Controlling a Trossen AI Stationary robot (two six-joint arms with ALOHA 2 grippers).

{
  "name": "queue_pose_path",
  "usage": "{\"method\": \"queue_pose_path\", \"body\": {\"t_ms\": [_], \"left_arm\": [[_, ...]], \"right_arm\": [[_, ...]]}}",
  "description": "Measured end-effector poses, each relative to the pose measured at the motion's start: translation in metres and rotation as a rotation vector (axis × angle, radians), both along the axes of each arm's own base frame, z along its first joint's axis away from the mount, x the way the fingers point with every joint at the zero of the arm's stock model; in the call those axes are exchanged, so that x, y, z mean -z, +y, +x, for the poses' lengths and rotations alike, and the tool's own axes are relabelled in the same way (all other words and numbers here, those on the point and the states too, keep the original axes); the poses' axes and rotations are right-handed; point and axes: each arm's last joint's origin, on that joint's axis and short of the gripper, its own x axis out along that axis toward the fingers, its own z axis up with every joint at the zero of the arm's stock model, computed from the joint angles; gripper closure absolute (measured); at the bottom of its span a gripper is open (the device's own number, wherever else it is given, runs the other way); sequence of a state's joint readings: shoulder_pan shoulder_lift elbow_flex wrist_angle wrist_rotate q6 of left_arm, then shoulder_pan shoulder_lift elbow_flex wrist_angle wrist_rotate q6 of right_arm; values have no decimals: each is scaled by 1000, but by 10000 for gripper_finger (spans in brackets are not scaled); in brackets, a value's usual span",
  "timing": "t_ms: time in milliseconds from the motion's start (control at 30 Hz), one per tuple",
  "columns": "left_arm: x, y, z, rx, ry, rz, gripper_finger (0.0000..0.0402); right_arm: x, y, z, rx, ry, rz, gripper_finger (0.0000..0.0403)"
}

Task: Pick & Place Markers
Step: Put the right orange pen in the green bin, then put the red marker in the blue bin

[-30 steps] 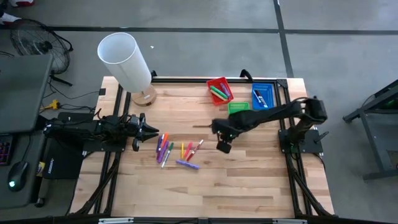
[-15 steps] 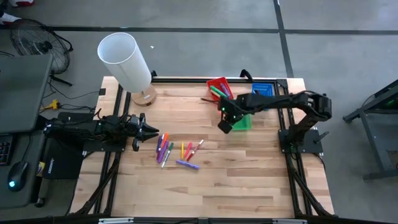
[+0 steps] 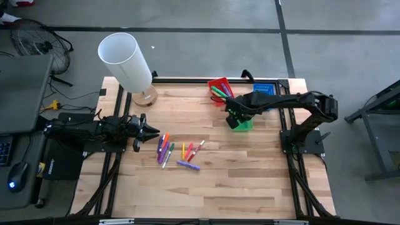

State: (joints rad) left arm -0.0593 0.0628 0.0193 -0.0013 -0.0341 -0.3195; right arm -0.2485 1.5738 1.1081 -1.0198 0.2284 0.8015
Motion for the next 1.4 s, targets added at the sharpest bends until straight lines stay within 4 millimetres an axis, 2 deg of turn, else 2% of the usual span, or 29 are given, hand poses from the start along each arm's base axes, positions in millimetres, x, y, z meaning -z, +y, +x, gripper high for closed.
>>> {"method": "queue_pose_path", "body": {"t_ms": [167,267,500,800,1000,1200,1400], "left_arm": [[0,0,0,0,0,0,318],[0,0,0,0,0,0,318],[0,0,0,0,0,0,318],[0,0,0,0,0,0,318],[0,0,0,0,0,0,318],[0,0,0,0,0,0,318],[0,0,0,0,0,0,318]], "right_arm": [[23,-2,-7,28,-21,57,380],[36,-4,-8,34,-71,62,363],[47,-5,-12,41,-74,22,331],[45,-3,-10,11,-58,-31,321],[31,5,2,-91,-88,-49,303],[12,21,18,-259,-110,-94,289],[-1,40,28,-529,-90,-143,288]]}}
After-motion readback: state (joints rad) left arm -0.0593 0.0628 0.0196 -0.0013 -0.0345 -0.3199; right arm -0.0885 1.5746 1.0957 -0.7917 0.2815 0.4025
